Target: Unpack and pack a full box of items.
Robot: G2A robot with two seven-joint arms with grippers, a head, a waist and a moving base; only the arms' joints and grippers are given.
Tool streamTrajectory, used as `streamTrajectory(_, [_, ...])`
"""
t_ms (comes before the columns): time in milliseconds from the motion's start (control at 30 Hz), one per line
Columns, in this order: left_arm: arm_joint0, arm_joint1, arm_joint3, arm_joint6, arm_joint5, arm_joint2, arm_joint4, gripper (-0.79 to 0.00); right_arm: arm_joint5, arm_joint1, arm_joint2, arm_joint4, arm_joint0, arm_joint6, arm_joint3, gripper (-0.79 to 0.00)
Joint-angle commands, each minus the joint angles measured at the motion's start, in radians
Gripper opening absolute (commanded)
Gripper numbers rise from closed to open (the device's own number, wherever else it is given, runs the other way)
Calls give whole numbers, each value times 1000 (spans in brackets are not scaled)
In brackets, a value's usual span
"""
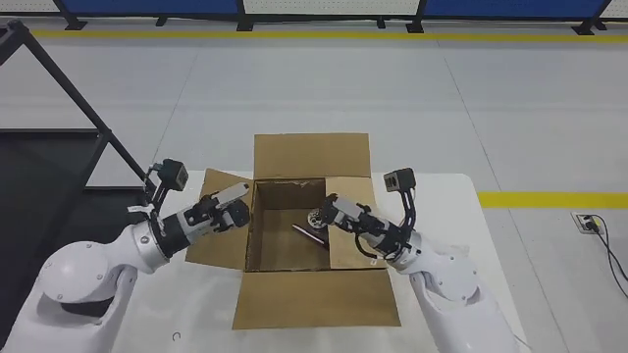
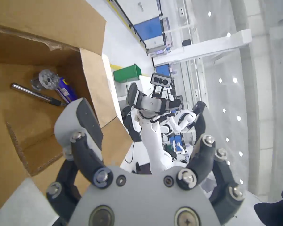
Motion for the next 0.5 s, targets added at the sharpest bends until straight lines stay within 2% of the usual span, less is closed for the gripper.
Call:
streamTrajectory(0, [-59, -7, 37, -26, 26, 65, -15, 0, -3, 7, 29, 3, -44, -13, -35, 0])
streamTrajectory(200, [-187, -34, 152, -18, 53, 231, 24, 0, -6, 21, 76, 35, -128, -27, -90, 0])
streamTrajectory(467, [-194, -35, 160, -5, 51, 242, 51, 0, 3, 22, 76, 34, -130, -26, -91, 0])
